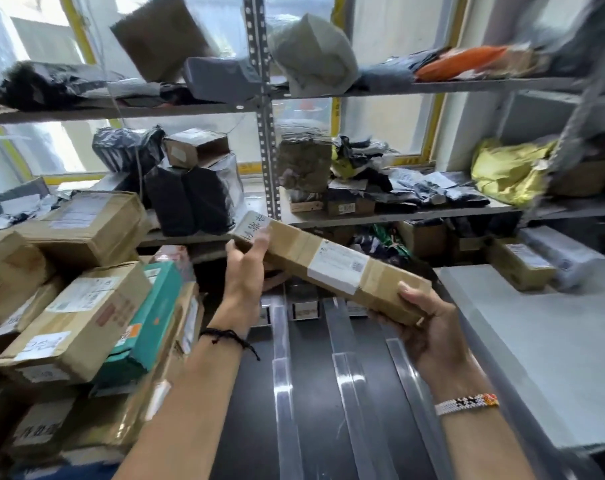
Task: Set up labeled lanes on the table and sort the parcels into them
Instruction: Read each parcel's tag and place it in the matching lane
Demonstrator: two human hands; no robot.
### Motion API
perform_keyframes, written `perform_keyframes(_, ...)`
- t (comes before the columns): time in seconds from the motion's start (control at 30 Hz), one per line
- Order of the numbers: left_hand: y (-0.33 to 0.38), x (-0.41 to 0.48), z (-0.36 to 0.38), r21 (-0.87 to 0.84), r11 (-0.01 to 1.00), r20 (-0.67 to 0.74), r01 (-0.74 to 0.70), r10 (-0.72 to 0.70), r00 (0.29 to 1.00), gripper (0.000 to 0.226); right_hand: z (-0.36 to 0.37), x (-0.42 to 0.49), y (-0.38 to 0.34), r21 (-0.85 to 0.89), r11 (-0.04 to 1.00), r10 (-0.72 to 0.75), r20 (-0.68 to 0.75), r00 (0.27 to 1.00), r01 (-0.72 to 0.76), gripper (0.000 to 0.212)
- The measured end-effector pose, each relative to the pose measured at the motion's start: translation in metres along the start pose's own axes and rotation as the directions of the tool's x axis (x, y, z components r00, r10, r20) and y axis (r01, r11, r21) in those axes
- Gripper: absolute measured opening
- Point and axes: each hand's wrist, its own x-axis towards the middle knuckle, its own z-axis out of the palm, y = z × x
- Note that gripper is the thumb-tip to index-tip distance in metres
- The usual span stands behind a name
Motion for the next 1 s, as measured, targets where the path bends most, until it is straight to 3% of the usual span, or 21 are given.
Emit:
perform_keyframes(0.07, -0.010, 0.001, 0.034, -0.145, 0.989, -0.044, -0.018, 0.012, 0.999, 0.052, -0.023, -0.004, -0.003, 0.005, 1.000, 0.007, 0.064, 0.998, -0.007, 0.070)
perform_keyframes(0.13, -0.022, 0.000, 0.068, -0.272, 0.962, 0.001, 0.023, -0.024, 1.000, 0.062, -0.044, -0.009, -0.010, -0.062, 0.998, 0.021, 0.093, 0.995, -0.015, 0.079)
perform_keyframes(0.2, -0.036, -0.006, 0.105, -0.310, 0.946, 0.085, 0.098, -0.075, 0.994, 0.067, -0.061, -0.009, -0.015, -0.136, 0.991, 0.003, 0.073, 0.997, 0.006, 0.085)
perform_keyframes(0.33, -0.063, -0.019, 0.176, -0.337, 0.920, 0.207, 0.202, -0.137, 0.969, 0.047, -0.100, 0.001, -0.034, -0.269, 0.955, -0.115, 0.051, 0.992, 0.124, 0.087)
perform_keyframes(0.4, -0.071, -0.018, 0.202, -0.318, 0.929, 0.181, 0.189, -0.136, 0.974, 0.066, -0.123, 0.008, -0.052, -0.329, 0.933, -0.129, 0.064, 0.990, 0.143, 0.085)
perform_keyframes(0.5, -0.084, -0.014, 0.232, -0.266, 0.950, 0.122, 0.164, -0.136, 0.983, 0.088, -0.153, 0.018, -0.070, -0.459, 0.885, -0.035, 0.091, 0.995, 0.073, 0.086)
perform_keyframes(0.6, -0.099, -0.010, 0.259, -0.176, 0.975, 0.083, 0.138, -0.125, 0.989, 0.083, -0.178, 0.033, -0.079, -0.585, 0.810, 0.007, 0.068, 0.998, 0.034, 0.080)
perform_keyframes(0.7, -0.125, -0.005, 0.283, -0.074, 0.987, 0.105, 0.143, -0.135, 0.985, 0.078, -0.183, 0.053, -0.085, -0.744, 0.662, -0.024, 0.104, 0.994, 0.094, 0.082)
perform_keyframes(0.87, -0.176, 0.015, 0.316, 0.004, 0.966, 0.136, 0.260, -0.258, 0.956, 0.106, -0.165, 0.090, -0.079, -0.952, 0.274, -0.035, 0.133, 0.991, 0.137, 0.116)
perform_keyframes(0.93, -0.191, 0.027, 0.322, 0.062, 0.956, 0.175, 0.286, -0.293, 0.940, 0.105, -0.173, 0.106, -0.071, -0.949, 0.298, -0.018, 0.105, 0.994, 0.106, 0.116)
perform_keyframes(1.0, -0.207, 0.039, 0.318, 0.146, 0.939, 0.234, 0.310, -0.337, 0.912, 0.084, -0.189, 0.117, -0.059, -0.918, 0.394, 0.019, 0.066, 0.998, 0.053, 0.112)
